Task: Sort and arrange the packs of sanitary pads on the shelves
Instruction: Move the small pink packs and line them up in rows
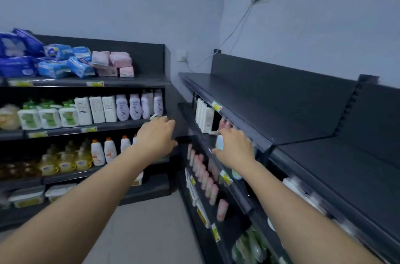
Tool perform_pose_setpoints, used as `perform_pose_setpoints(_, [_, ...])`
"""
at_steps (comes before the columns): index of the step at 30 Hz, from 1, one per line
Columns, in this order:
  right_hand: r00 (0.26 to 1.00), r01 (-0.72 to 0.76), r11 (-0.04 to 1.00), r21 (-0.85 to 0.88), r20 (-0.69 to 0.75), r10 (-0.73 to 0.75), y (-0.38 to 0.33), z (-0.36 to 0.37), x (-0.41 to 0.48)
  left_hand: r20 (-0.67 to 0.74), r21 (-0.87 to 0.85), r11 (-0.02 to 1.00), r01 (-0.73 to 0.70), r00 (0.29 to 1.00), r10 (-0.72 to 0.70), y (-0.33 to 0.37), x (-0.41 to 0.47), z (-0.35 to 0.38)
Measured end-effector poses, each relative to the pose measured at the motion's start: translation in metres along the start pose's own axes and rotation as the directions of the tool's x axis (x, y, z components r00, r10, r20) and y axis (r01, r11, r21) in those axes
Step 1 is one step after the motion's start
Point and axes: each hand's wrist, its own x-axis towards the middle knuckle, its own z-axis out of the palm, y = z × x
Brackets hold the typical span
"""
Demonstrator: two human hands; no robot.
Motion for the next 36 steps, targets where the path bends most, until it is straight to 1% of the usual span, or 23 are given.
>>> perform_pose_setpoints(5, [0.996, 0.092, 0.995, 0.033, 0.002, -0.092, -0.082, 0.031, 0.056, 0.002, 0.04, 0.995, 0.093, 0.996, -0.093, -0.09, 0.007, 0.007])
perform_pose_setpoints(10, [0.989, 0.15, 0.988, 0.048, 0.003, -0.15, -0.152, 0.062, 0.106, -0.004, 0.04, 0.985, 0.165, 0.986, -0.165, -0.17, 0.018, 0.015])
perform_pose_setpoints(15, [0.979, 0.2, 0.978, 0.055, 0.021, -0.201, -0.209, 0.087, 0.15, 0.026, 0.045, 0.967, 0.25, 0.968, -0.251, -0.235, 0.03, 0.025])
perform_pose_setpoints(20, [0.965, 0.253, 0.966, 0.06, 0.047, -0.256, -0.255, 0.113, 0.2, 0.019, 0.036, 0.95, 0.309, 0.951, -0.31, -0.29, 0.055, 0.04])
perform_pose_setpoints(26, [0.95, 0.303, 0.949, 0.089, 0.043, -0.308, -0.304, 0.144, 0.284, 0.01, 0.063, 0.937, 0.343, 0.939, -0.344, -0.354, 0.113, 0.054])
perform_pose_setpoints(30, [0.945, 0.325, 0.94, 0.104, 0.007, -0.327, -0.337, 0.161, 0.356, -0.024, 0.089, 0.931, 0.354, 0.935, -0.353, -0.401, 0.169, 0.061])
perform_pose_setpoints(36, [0.934, 0.354, 0.93, 0.101, 0.008, -0.356, -0.378, 0.179, 0.455, -0.054, 0.106, 0.922, 0.372, 0.928, -0.368, -0.465, 0.249, 0.068])
